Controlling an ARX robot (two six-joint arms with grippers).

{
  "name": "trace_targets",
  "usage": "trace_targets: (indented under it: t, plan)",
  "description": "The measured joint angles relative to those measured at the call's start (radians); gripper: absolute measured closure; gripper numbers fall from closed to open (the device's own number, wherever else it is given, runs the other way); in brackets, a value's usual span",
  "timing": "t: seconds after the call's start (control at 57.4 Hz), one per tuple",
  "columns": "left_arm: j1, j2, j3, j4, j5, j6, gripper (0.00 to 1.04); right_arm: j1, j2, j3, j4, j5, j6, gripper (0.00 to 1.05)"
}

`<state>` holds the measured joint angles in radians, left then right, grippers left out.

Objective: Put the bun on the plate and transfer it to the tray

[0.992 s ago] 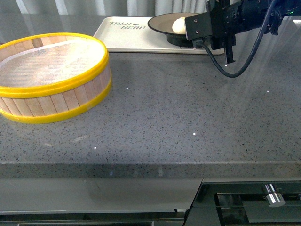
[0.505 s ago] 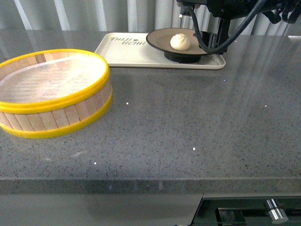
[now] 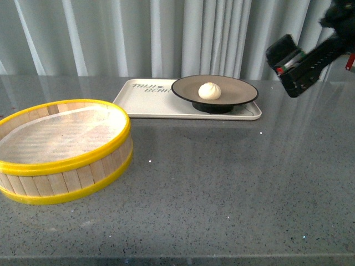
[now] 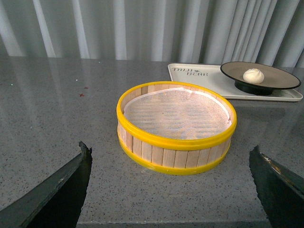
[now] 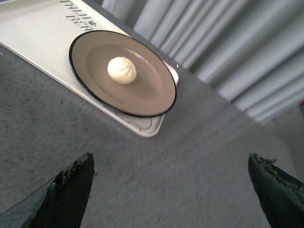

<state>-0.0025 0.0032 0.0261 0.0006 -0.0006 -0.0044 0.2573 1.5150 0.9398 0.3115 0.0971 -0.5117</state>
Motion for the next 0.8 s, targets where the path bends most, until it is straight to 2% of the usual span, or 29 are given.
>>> trace_targets:
  t: [0.07,0.122,0.244,0.313,0.366,0.418,0.505,0.731,0.801]
  plan:
    - [0.000,0.000,0.000,0.000,0.000,0.000,0.07,0.001,-0.109,-0.083,-0.052,0.069,0.166,0.08]
    - [0.000,0.000,0.000,0.000,0.000,0.000,0.07,0.001,-0.152,-0.111,-0.060,0.084,0.253,0.08]
    - [0.000,0.000,0.000,0.000,0.000,0.000,0.07,-0.002,-0.169,-0.123,-0.037,0.103,0.351,0.10]
    - [0.000,0.001,0.000,0.000,0.000,0.000,0.07,-0.011,-0.175,-0.237,0.218,0.130,0.433,0.23]
    - [0.000,0.000,0.000,0.000,-0.002,0.000,0.07,-0.023,-0.195,-0.309,0.322,0.119,0.454,0.31]
    - [0.000,0.000,0.000,0.000,-0.002,0.000,0.07,-0.047,-0.250,-0.401,0.407,0.101,0.478,0.45]
    - [0.000,0.000,0.000,0.000,-0.001,0.000,0.07,-0.085,-0.332,-0.507,0.443,0.075,0.492,0.64]
    - [0.000,0.000,0.000,0.000,-0.001,0.000,0.07,-0.131,-0.449,-0.659,0.459,0.021,0.497,1.03]
    - [0.000,0.000,0.000,0.000,-0.001,0.000,0.07,-0.143,-0.488,-0.693,0.459,0.011,0.498,1.03]
